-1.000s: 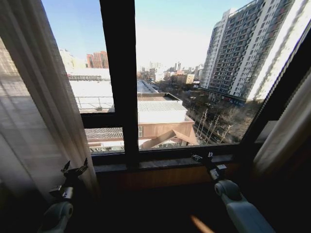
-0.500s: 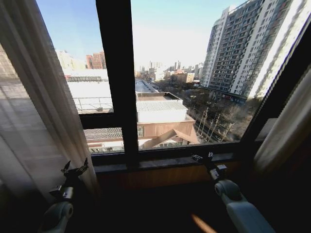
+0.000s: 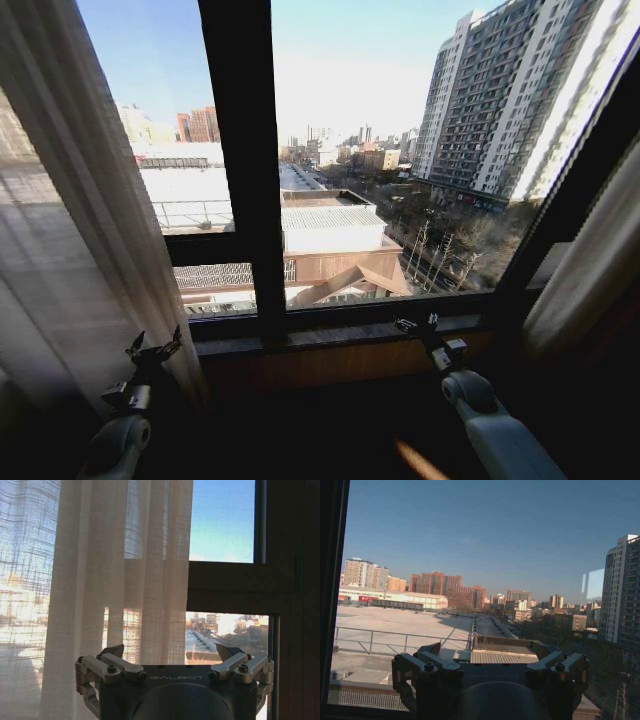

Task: Open the curtains by pulling them apart, changing their state from closed to fully open.

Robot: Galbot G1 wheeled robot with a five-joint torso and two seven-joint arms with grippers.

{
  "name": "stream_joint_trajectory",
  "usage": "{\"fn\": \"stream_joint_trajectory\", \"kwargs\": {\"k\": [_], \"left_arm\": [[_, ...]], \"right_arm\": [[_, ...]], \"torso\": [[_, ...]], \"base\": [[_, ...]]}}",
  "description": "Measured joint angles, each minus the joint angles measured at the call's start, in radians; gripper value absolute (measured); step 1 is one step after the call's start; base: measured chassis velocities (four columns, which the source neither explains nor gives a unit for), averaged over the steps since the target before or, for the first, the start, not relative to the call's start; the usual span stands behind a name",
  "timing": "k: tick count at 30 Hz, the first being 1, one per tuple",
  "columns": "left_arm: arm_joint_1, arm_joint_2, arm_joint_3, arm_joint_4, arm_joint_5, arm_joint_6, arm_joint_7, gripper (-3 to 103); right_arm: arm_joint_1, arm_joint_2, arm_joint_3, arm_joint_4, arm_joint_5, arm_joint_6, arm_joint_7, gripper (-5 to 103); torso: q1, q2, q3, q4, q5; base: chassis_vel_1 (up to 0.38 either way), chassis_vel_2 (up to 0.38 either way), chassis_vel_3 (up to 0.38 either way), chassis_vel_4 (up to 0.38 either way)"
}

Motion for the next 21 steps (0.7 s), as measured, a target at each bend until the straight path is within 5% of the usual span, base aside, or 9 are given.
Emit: {"fn": "stream_joint_trajectory", "kwargs": {"k": [21], "left_arm": [[0.0,0.0,0.0,0.0,0.0,0.0,0.0,100]], "right_arm": [[0.0,0.0,0.0,0.0,0.0,0.0,0.0,100]], "torso": [[0.0,0.0,0.0,0.0,0.0001]], "base": [[0.0,0.0,0.0,0.0]]}}
